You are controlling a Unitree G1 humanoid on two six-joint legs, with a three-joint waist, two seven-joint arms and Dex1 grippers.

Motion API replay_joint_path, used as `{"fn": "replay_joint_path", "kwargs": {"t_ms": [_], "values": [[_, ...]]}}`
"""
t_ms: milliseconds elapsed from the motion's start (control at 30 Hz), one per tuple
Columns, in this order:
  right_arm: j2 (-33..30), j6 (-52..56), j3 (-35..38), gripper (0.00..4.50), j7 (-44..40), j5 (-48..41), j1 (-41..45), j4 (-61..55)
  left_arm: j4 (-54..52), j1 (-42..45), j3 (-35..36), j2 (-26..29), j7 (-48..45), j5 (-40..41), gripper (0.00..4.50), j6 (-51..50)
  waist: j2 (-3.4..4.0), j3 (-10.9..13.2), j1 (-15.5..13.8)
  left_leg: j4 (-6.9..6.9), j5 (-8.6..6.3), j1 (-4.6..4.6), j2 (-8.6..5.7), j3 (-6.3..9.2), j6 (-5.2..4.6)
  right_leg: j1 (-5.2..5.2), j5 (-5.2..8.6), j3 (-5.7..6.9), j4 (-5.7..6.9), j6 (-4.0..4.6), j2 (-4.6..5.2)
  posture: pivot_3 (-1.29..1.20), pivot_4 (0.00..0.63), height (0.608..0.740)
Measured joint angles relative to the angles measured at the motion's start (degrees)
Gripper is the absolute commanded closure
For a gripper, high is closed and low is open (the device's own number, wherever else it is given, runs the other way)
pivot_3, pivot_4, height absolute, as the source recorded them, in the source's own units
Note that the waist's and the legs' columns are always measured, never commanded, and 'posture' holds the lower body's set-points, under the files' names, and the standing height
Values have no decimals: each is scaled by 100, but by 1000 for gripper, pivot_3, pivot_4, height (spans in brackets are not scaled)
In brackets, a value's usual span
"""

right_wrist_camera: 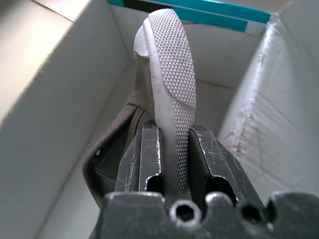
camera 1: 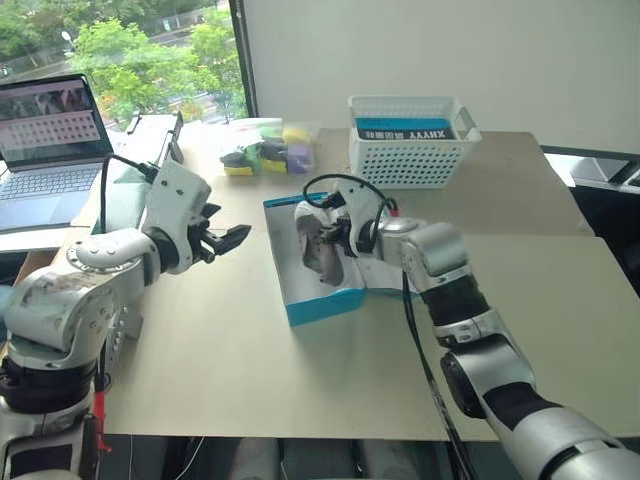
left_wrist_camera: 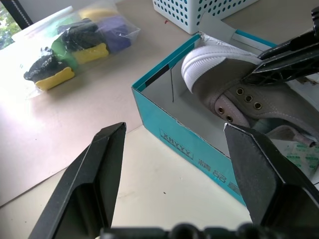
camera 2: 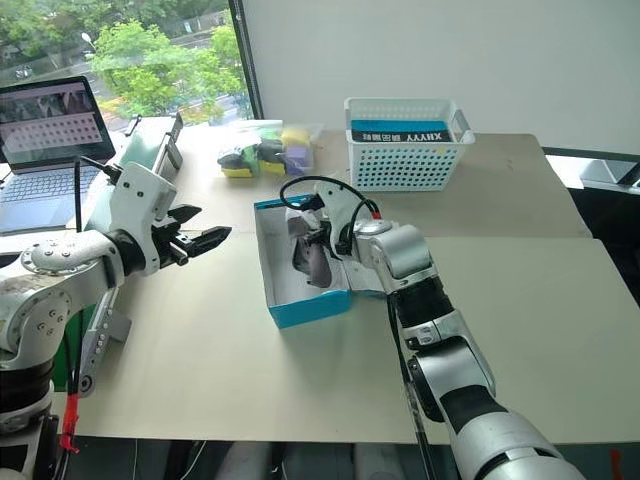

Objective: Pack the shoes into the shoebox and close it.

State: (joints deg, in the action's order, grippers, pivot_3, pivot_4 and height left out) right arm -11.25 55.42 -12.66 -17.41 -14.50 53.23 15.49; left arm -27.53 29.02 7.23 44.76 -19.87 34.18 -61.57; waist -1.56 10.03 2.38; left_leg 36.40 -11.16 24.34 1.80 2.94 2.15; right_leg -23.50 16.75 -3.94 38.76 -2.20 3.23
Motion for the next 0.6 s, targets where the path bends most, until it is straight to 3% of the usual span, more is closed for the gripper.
{"fn": "replay_joint_path", "kwargs": {"t_ms": [167,233,267,533,600], "values": [[-101,-166,-355,4204,-19,468,-71,0,29,76,-188,-103,-114,-88,1151,31,0,0,26,0,0,-2,1,0,0,0,0,-1,3,0,-1,0,150,740],[-119,-189,-450,3216,-19,590,-134,0,49,116,-205,-106,-143,-130,1151,36,0,0,29,0,0,-2,1,0,0,0,0,-1,3,0,-1,0,150,740],[-115,-199,-457,3033,-19,654,-143,-11,69,152,-219,-105,-165,-162,1151,47,0,0,28,0,0,-2,1,0,0,0,0,-1,3,0,-1,0,150,740],[-123,-168,-635,299,-128,948,-82,-455,154,224,-335,-105,-343,-332,1151,135,0,0,27,1,0,-2,1,1,0,0,0,-1,6,0,-1,0,150,740],[-132,-77,-656,299,-176,984,12,-606,167,260,-335,-105,-378,-347,1151,139,0,0,26,2,0,-2,1,1,0,0,0,-1,8,0,-1,0,150,740]]}}
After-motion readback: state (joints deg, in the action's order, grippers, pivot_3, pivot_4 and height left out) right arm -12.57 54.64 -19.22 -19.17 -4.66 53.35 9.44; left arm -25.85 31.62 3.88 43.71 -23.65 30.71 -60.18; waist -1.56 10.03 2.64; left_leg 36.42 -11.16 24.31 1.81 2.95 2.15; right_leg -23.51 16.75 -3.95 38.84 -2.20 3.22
